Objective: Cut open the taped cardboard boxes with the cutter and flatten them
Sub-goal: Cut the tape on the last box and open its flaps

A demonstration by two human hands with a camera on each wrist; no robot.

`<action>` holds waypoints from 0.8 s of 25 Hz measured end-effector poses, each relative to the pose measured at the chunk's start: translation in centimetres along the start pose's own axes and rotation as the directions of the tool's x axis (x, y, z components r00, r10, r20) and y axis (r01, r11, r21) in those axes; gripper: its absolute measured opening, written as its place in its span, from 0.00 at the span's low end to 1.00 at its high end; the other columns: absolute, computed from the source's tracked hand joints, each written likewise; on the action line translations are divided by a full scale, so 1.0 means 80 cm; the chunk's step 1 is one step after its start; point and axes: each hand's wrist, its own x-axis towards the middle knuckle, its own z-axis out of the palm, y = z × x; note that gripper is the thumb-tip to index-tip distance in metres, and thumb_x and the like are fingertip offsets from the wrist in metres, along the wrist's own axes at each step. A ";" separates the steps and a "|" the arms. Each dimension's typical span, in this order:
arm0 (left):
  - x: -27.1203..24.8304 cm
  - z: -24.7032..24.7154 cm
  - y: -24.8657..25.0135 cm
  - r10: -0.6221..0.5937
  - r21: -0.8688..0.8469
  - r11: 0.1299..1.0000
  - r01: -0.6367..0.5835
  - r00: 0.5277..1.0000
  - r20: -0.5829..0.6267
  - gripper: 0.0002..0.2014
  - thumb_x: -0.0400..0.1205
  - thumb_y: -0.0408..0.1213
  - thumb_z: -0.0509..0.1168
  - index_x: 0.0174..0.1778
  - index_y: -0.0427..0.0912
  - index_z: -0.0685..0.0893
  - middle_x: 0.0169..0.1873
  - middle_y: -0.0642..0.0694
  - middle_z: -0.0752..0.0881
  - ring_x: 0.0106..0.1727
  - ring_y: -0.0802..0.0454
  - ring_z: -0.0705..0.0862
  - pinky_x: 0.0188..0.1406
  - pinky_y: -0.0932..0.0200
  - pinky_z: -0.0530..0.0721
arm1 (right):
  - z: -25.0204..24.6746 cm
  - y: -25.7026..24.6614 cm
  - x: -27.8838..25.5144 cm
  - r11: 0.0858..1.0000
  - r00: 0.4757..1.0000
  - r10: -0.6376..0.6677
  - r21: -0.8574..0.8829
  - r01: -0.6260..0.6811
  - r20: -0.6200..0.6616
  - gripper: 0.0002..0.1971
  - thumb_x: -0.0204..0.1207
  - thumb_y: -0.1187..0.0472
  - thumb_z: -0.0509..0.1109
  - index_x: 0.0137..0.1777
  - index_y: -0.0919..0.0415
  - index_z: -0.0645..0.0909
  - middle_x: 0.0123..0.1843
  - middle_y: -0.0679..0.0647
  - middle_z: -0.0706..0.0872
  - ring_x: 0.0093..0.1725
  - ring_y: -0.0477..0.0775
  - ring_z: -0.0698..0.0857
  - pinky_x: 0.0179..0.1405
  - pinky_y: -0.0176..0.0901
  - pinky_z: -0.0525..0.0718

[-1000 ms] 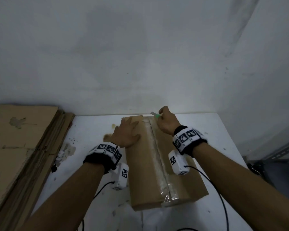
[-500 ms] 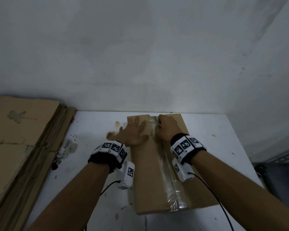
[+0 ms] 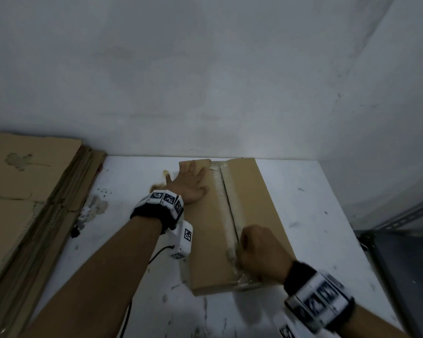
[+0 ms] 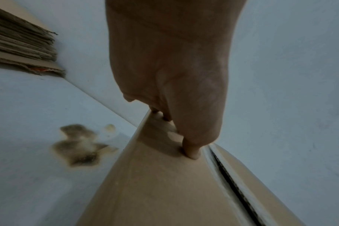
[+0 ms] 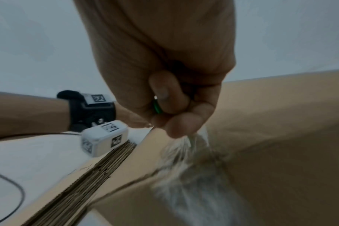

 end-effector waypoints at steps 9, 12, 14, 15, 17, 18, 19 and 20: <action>-0.019 0.034 0.017 -0.115 -0.047 0.993 0.108 0.973 -0.202 0.29 0.90 0.58 0.41 0.88 0.59 0.45 0.88 0.45 0.38 0.88 0.42 0.36 0.82 0.26 0.39 | 0.006 0.032 -0.116 0.949 0.993 -0.029 0.315 -0.008 0.111 0.11 0.84 0.63 0.66 0.42 0.67 0.72 0.28 0.65 0.81 0.15 0.54 0.74 0.17 0.48 0.78; -0.040 0.051 0.028 -0.078 -0.173 0.984 0.037 0.968 -0.237 0.32 0.89 0.61 0.44 0.88 0.57 0.47 0.87 0.43 0.35 0.87 0.41 0.33 0.82 0.27 0.41 | 0.012 0.055 -0.141 0.811 0.999 0.041 0.584 -0.034 0.000 0.07 0.87 0.62 0.63 0.50 0.64 0.71 0.30 0.65 0.85 0.20 0.62 0.77 0.26 0.52 0.79; -0.055 0.067 0.033 -0.001 -0.226 0.973 -0.049 0.976 -0.217 0.40 0.81 0.72 0.51 0.87 0.62 0.48 0.87 0.47 0.33 0.86 0.43 0.29 0.82 0.28 0.39 | 0.023 0.070 -0.150 0.729 0.984 0.162 0.681 -0.069 -0.074 0.02 0.88 0.62 0.61 0.54 0.60 0.71 0.32 0.65 0.87 0.25 0.65 0.81 0.33 0.57 0.84; -0.063 0.074 0.033 0.049 -0.212 0.972 -0.096 0.975 -0.215 0.45 0.76 0.77 0.54 0.87 0.65 0.50 0.87 0.50 0.34 0.86 0.45 0.29 0.82 0.29 0.37 | 0.029 0.075 -0.150 0.677 0.973 0.221 0.729 -0.098 -0.074 0.02 0.89 0.63 0.60 0.55 0.61 0.70 0.34 0.66 0.89 0.28 0.66 0.84 0.38 0.60 0.87; -0.078 0.085 0.031 0.143 -0.158 0.971 -0.179 0.966 -0.216 0.52 0.67 0.82 0.60 0.86 0.67 0.52 0.87 0.56 0.37 0.86 0.51 0.30 0.83 0.30 0.37 | 0.040 0.081 -0.147 0.553 0.950 0.311 0.818 -0.156 -0.028 0.05 0.89 0.63 0.59 0.56 0.65 0.69 0.38 0.67 0.91 0.35 0.65 0.88 0.46 0.58 0.89; -0.084 0.089 0.030 0.163 -0.166 0.966 -0.201 0.963 -0.217 0.54 0.65 0.82 0.63 0.86 0.67 0.53 0.87 0.58 0.37 0.86 0.54 0.30 0.84 0.32 0.38 | 0.045 0.083 -0.146 0.499 0.941 0.339 0.848 -0.178 -0.002 0.05 0.89 0.63 0.59 0.56 0.66 0.68 0.40 0.66 0.92 0.38 0.65 0.89 0.49 0.55 0.89; -0.089 0.091 0.028 0.162 -0.200 0.958 -0.207 0.962 -0.221 0.56 0.64 0.81 0.65 0.86 0.65 0.54 0.87 0.59 0.38 0.86 0.56 0.31 0.85 0.35 0.40 | 0.049 0.082 -0.145 0.453 0.932 0.363 0.872 -0.186 0.011 0.05 0.90 0.63 0.58 0.57 0.67 0.68 0.41 0.65 0.92 0.41 0.66 0.90 0.50 0.53 0.89; -0.092 0.092 0.026 0.146 -0.243 0.949 -0.201 0.963 -0.228 0.57 0.63 0.80 0.67 0.87 0.64 0.54 0.87 0.59 0.38 0.85 0.57 0.31 0.86 0.39 0.40 | 0.054 0.081 -0.143 0.410 0.922 0.388 0.893 -0.183 0.011 0.05 0.90 0.63 0.58 0.57 0.67 0.68 0.42 0.64 0.93 0.44 0.67 0.91 0.52 0.52 0.89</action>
